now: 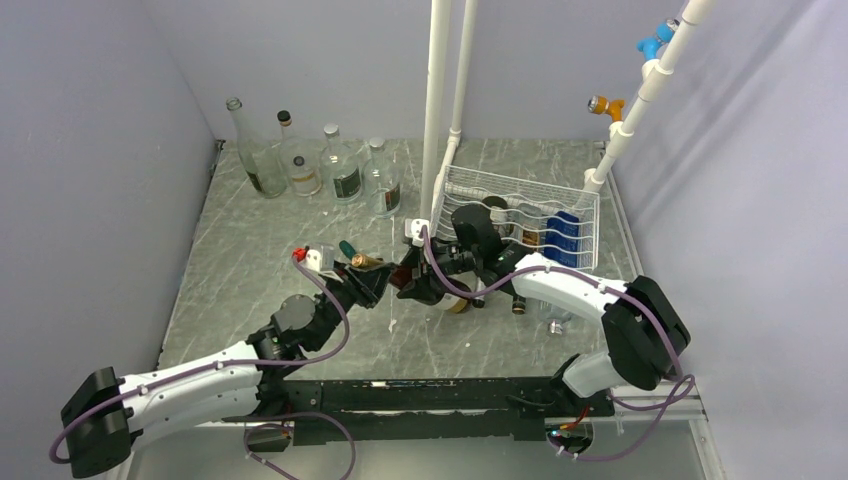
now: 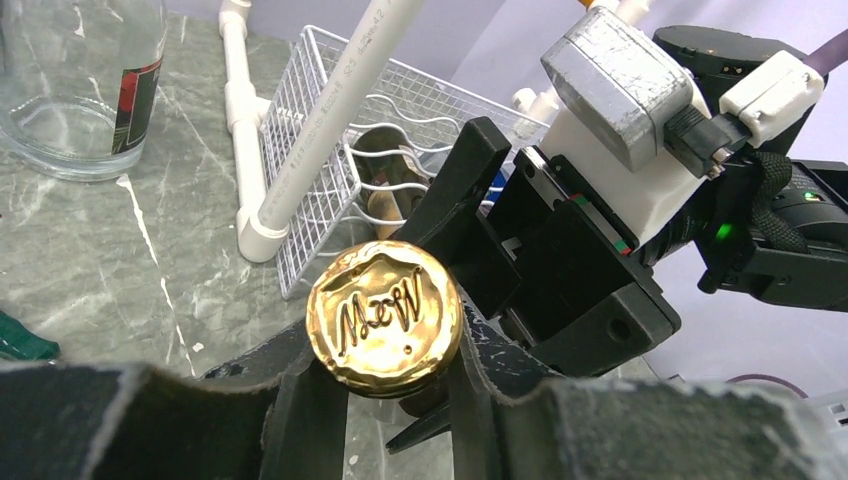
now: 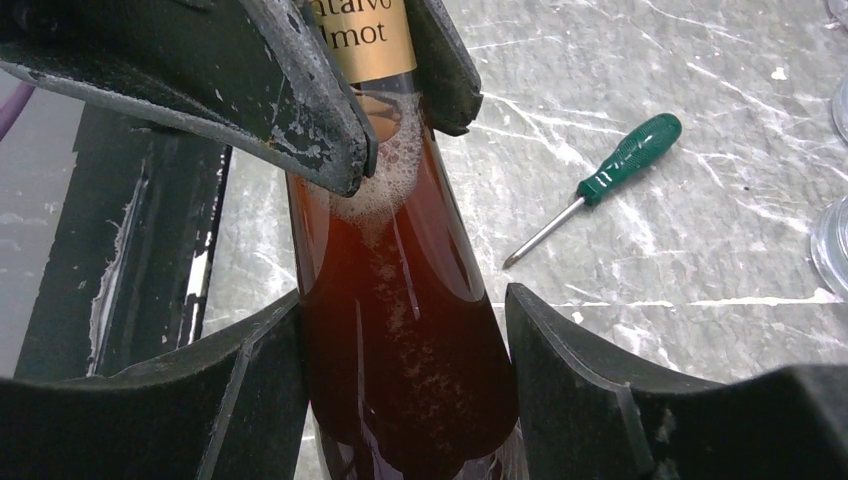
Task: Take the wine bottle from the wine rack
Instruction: Pick up the wine bottle from the wine rack, then place the wine bottle at the center of the board.
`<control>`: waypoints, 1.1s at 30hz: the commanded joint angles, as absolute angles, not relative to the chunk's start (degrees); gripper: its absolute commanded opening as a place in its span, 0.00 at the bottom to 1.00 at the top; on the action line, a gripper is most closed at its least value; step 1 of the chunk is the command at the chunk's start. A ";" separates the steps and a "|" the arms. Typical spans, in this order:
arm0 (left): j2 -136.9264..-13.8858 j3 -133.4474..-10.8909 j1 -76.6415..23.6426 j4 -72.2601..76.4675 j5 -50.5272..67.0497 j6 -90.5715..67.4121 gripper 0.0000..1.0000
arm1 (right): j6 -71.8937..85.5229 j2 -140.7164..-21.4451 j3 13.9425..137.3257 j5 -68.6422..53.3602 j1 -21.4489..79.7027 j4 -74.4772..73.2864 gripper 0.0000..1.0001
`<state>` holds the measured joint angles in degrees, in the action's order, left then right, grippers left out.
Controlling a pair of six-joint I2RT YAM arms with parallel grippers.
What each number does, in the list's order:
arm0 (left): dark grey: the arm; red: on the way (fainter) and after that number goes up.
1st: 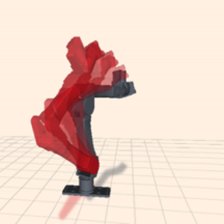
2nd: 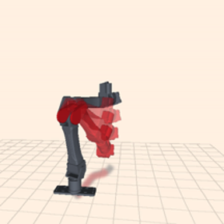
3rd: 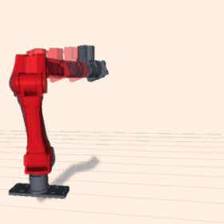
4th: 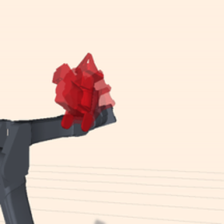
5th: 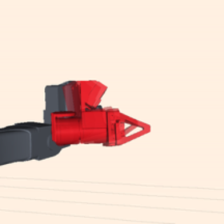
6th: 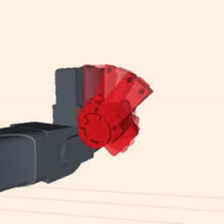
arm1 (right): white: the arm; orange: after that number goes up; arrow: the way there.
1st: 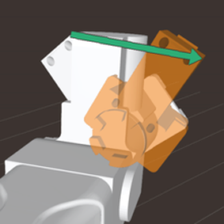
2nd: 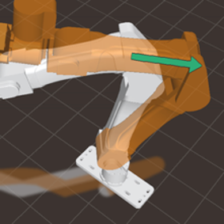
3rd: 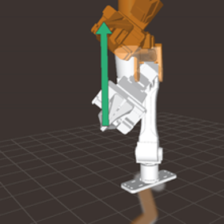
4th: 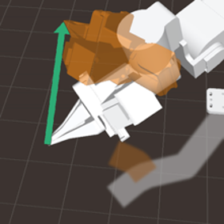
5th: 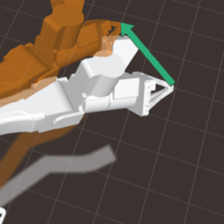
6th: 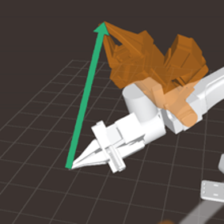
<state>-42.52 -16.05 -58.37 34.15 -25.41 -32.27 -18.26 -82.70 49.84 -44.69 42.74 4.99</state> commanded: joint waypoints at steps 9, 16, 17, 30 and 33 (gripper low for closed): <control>-36.82 -25.16 -58.71 24.47 -25.26 -27.01 0.00 | -15.73 -80.79 51.46 -51.05 43.18 9.46 0.80; -34.96 -28.93 -58.71 17.84 -24.97 -25.48 0.00 | -20.29 -78.69 54.70 -56.01 41.12 1.49 0.97; -34.78 -29.40 -58.71 17.20 -24.96 -25.14 0.00 | -21.17 -78.19 55.06 -56.58 40.79 0.46 0.99; -35.91 -37.35 -58.65 9.89 -23.89 -17.99 0.00 | -26.30 -75.27 56.64 -60.01 36.40 -6.99 1.00; -36.48 -39.51 -58.35 8.23 -23.22 -15.77 0.00 | -25.40 -74.72 55.90 -60.85 35.25 -5.90 1.00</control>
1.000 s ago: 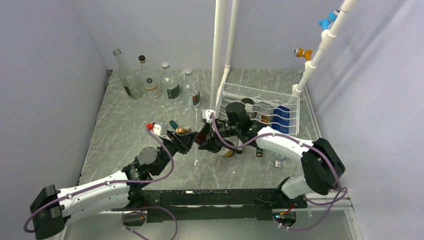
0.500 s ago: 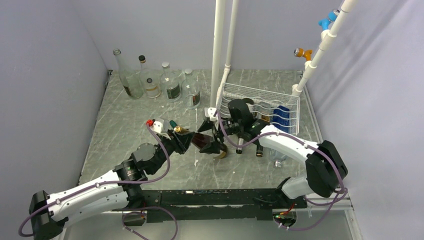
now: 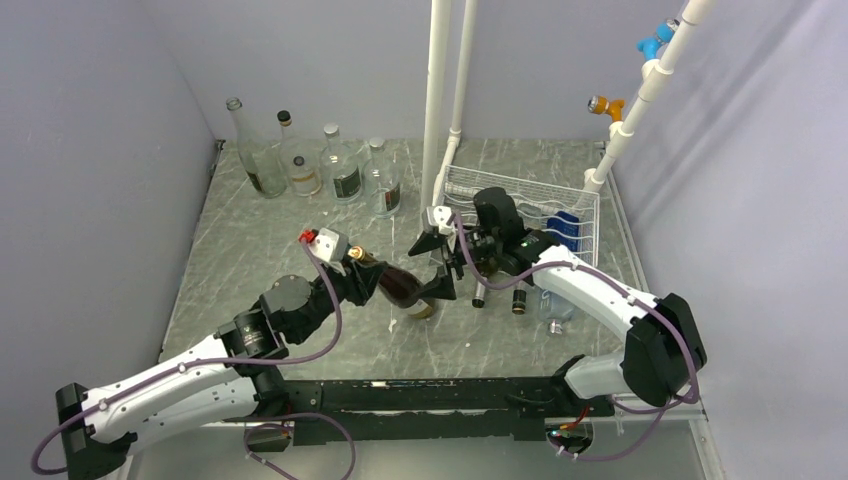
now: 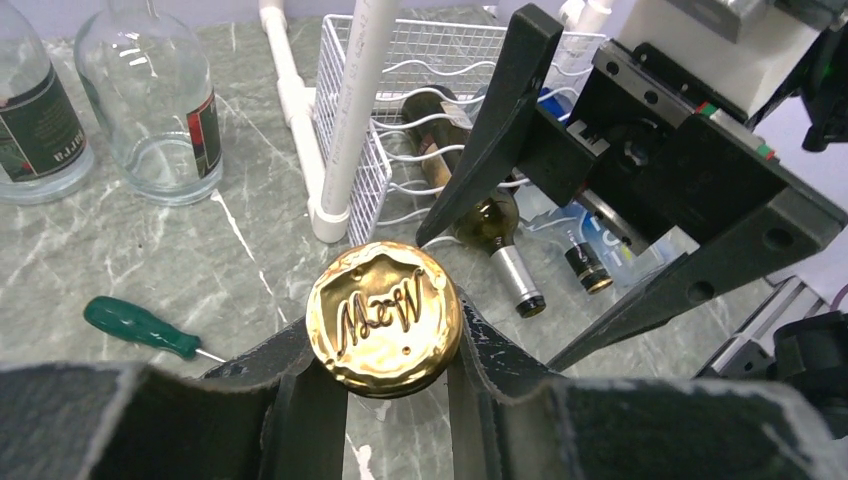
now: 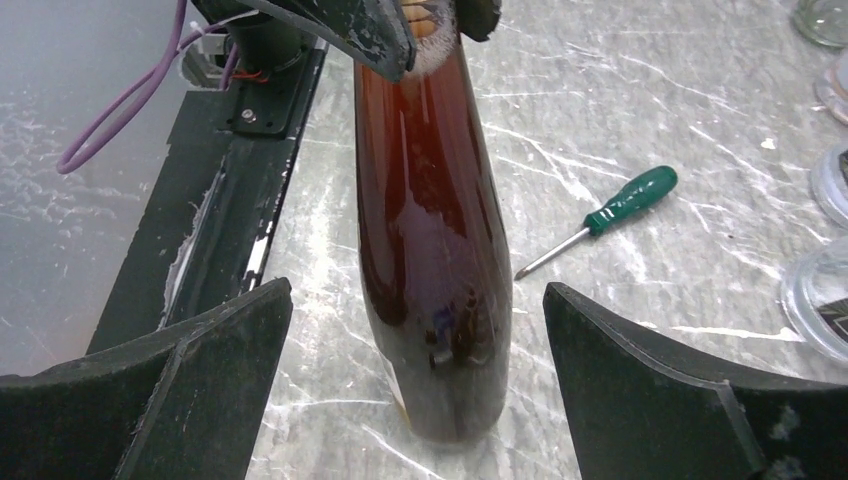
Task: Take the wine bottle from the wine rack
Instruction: Place the wine bottle at the center of the board.
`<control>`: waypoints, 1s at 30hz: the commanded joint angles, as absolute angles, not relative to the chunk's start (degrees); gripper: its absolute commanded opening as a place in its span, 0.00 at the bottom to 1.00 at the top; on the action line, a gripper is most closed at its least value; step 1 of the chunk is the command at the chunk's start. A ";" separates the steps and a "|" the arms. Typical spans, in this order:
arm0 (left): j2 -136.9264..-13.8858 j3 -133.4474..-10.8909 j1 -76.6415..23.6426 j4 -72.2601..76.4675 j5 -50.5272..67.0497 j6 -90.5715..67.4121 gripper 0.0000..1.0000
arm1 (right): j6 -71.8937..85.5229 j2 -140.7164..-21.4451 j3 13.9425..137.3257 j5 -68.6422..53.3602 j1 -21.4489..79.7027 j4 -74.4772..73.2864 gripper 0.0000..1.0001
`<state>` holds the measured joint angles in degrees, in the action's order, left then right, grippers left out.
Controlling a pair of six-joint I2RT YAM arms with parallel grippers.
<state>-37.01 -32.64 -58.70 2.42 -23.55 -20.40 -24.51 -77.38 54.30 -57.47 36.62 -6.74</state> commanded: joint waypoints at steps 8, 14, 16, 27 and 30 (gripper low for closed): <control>-38.67 -45.28 -54.42 4.08 -18.24 -12.68 0.00 | -25.03 -74.73 55.11 -60.75 34.91 -4.91 1.00; -40.23 -48.77 -50.98 2.86 -13.39 -11.08 0.00 | -24.87 -75.03 54.61 -60.48 34.80 -4.28 1.00; -40.94 -50.07 -50.24 2.07 -12.47 -10.56 0.00 | -24.93 -75.29 54.54 -60.32 34.83 -4.23 1.00; -43.48 -55.94 -47.56 -2.13 -10.97 -7.02 0.00 | -25.13 -75.53 54.23 -59.68 34.63 -4.07 1.00; -43.59 -57.03 -46.71 -2.92 -10.44 -6.62 0.00 | -25.14 -75.65 54.23 -59.68 34.63 -4.15 1.00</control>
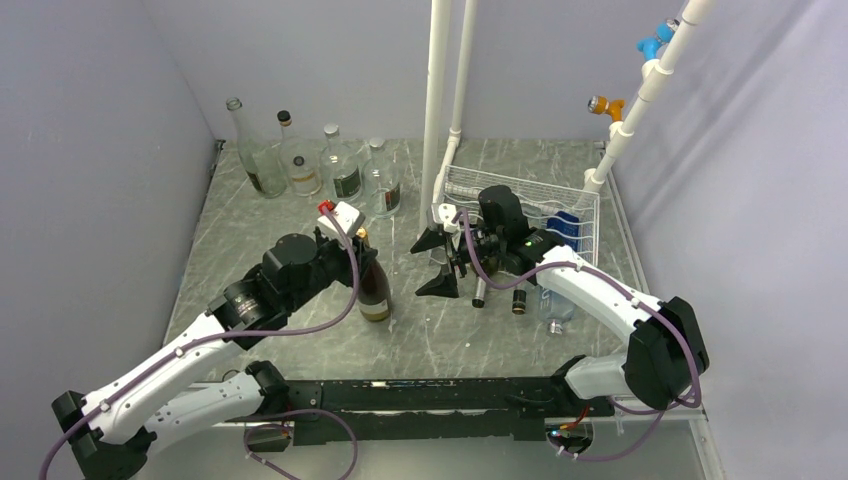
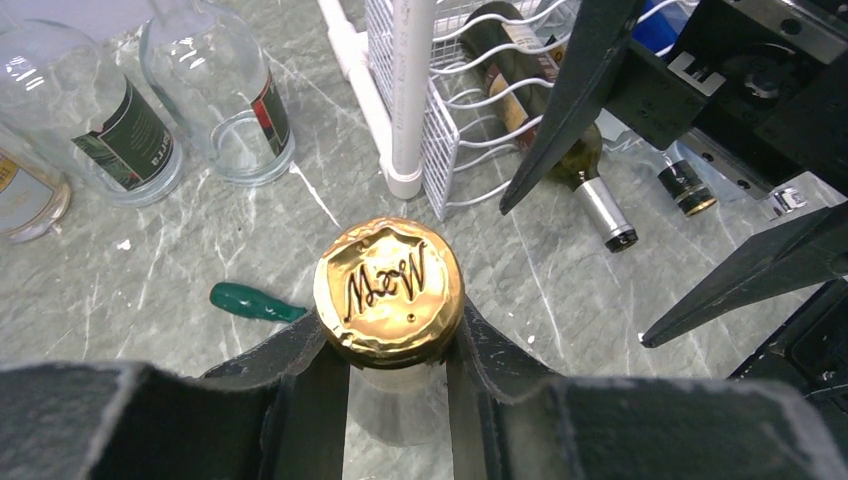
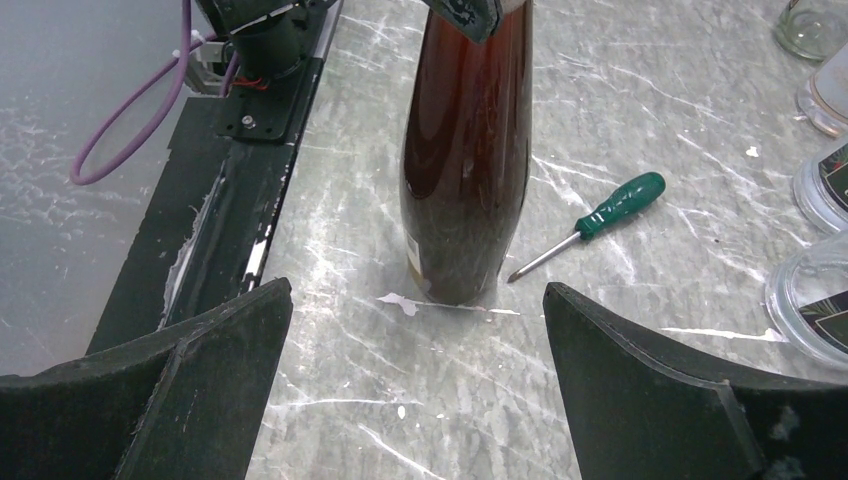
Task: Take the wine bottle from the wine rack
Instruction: Place the wine bottle at the center of the board.
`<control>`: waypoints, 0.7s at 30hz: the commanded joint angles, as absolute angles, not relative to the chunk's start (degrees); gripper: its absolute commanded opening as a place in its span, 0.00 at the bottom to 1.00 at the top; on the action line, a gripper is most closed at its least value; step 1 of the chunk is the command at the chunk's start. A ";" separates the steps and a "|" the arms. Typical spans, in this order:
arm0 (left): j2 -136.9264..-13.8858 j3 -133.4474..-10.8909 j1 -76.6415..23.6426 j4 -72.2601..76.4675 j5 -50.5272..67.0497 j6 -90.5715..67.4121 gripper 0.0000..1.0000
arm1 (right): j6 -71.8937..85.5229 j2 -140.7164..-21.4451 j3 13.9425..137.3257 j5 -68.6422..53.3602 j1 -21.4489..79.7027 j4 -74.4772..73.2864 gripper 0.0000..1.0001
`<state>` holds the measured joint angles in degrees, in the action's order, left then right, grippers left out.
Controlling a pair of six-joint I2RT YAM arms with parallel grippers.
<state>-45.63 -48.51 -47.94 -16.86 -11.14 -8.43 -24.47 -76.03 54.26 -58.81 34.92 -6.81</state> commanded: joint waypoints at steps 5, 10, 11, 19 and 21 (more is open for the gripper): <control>-43.67 -58.45 -45.57 -4.06 -9.91 -6.12 0.00 | -25.13 -75.70 54.14 -59.68 34.50 -4.12 1.00; -43.43 -59.69 -44.29 -5.12 -10.47 -5.09 0.00 | -25.30 -75.71 54.14 -59.68 34.45 -4.19 1.00; -43.39 -59.94 -43.96 -5.36 -10.66 -4.83 0.00 | -25.31 -75.83 54.14 -59.68 34.45 -4.14 1.00; -43.67 -61.29 -39.74 -6.56 -9.60 -3.87 0.00 | -25.66 -76.07 54.14 -59.68 34.37 -4.46 1.00; -43.82 -61.50 -38.36 -6.75 -9.04 -3.87 0.00 | -25.75 -76.09 54.14 -59.68 34.37 -4.53 1.00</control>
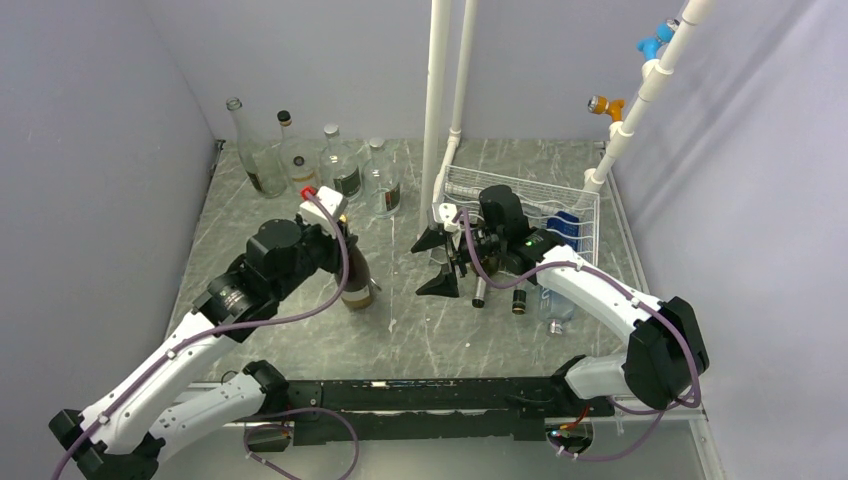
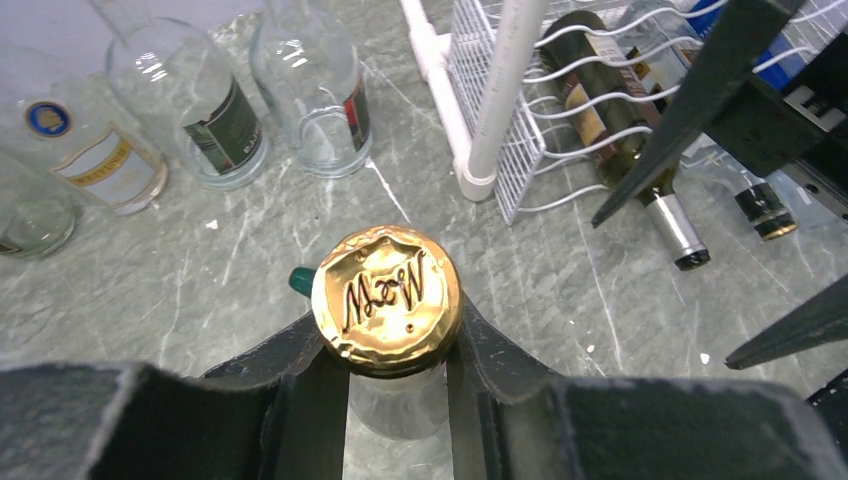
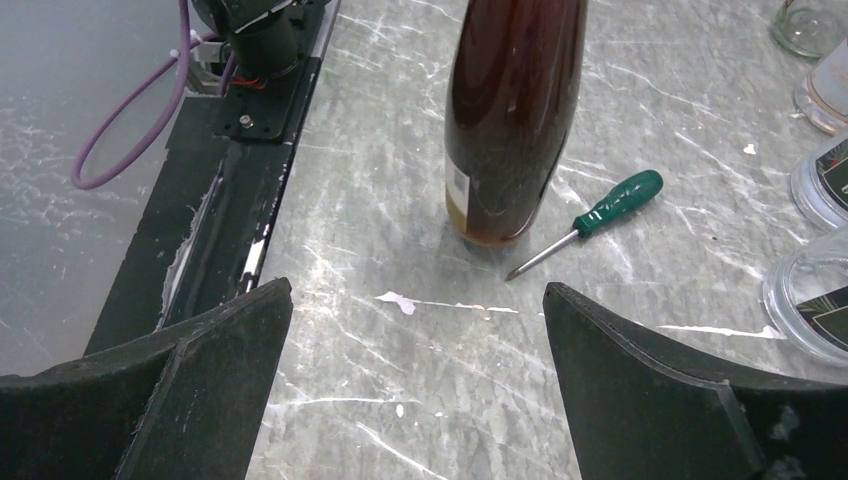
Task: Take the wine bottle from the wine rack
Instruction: Place the wine bottle at the center of the board.
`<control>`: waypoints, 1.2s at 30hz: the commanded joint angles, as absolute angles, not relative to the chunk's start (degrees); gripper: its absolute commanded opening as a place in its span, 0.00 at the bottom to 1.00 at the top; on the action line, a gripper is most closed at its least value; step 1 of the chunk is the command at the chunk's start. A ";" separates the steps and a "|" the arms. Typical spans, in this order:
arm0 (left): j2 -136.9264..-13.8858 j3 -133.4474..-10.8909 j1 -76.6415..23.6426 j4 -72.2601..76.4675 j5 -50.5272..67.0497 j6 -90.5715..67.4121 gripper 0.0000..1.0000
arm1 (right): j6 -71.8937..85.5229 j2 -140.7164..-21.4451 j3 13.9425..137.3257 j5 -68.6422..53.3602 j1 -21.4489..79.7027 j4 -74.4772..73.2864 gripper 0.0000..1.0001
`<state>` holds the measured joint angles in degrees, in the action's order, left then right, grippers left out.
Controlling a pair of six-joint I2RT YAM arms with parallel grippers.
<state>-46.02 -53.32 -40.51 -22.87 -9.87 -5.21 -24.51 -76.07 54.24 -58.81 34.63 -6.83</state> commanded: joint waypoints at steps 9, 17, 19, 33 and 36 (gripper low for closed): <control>-45.76 -63.40 -28.76 -6.52 -3.26 -5.03 0.00 | -25.82 -76.30 54.14 -59.76 34.36 -4.59 1.00; -49.25 -66.52 -18.83 -5.81 3.01 -7.38 0.00 | -26.06 -76.45 54.16 -59.85 34.36 -4.91 1.00; -50.14 -67.13 -16.70 -5.31 4.18 -8.07 0.00 | -26.06 -76.53 54.23 -59.94 34.35 -4.94 1.00; -57.82 -70.45 -8.29 -0.49 6.36 -8.12 0.00 | -26.76 -76.55 54.32 -60.12 34.29 -5.56 1.00; -59.04 -70.72 -8.10 -0.44 5.44 -6.70 0.00 | -26.80 -76.69 54.32 -60.12 34.28 -5.55 1.00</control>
<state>-61.06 -62.70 -8.43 -20.62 4.25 -6.87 -25.45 -76.69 54.24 -58.83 34.52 -6.90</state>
